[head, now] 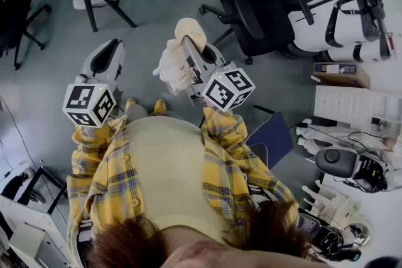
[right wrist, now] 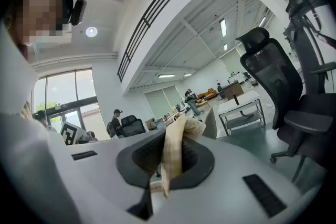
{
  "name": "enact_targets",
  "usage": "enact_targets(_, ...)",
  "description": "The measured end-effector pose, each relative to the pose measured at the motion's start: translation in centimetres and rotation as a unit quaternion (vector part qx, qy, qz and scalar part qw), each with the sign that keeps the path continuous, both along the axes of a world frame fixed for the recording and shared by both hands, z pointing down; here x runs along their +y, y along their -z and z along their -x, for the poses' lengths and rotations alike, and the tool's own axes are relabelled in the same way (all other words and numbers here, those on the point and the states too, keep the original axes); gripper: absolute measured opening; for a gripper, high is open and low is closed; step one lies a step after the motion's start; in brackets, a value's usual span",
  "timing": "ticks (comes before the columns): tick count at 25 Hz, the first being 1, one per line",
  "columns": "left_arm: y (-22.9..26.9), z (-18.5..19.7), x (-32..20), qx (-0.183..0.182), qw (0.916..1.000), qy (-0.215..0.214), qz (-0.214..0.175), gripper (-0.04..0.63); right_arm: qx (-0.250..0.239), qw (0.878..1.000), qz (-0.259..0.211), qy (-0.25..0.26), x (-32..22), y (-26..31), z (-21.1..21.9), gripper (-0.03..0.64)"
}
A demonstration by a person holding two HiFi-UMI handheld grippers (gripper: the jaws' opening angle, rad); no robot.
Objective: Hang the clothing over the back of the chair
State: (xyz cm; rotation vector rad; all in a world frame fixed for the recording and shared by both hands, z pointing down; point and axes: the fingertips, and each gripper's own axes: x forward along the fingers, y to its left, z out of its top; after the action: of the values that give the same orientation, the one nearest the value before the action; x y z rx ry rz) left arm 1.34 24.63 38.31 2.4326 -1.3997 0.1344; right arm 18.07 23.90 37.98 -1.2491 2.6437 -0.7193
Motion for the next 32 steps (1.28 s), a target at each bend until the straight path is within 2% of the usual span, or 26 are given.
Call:
enact_targets(6,0.0,-1.6,0.9,0.001,1.0000,0.005,0.003,0.057,0.004,1.000,-0.001,0.002,0.2,-0.3,-1.8,0.023)
enact_targets(14,-0.1,-1.2,0.3,0.002,0.9999,0.008,0.007,0.057,-0.006,1.000,0.003,0.003,-0.2,-0.6,-1.9,0.023)
enact_targets(23,0.1,-1.0,-3.3,0.007,1.0000,-0.002,-0.007,0.026,0.011,1.000,-0.001,0.003,-2.8,-0.4,-1.0,0.023)
enact_targets(32,0.2,0.4,-9.3,0.020,0.9996,-0.015,-0.010,0.026,0.021,1.000,0.002,-0.010,-8.8,0.0,0.1,0.023)
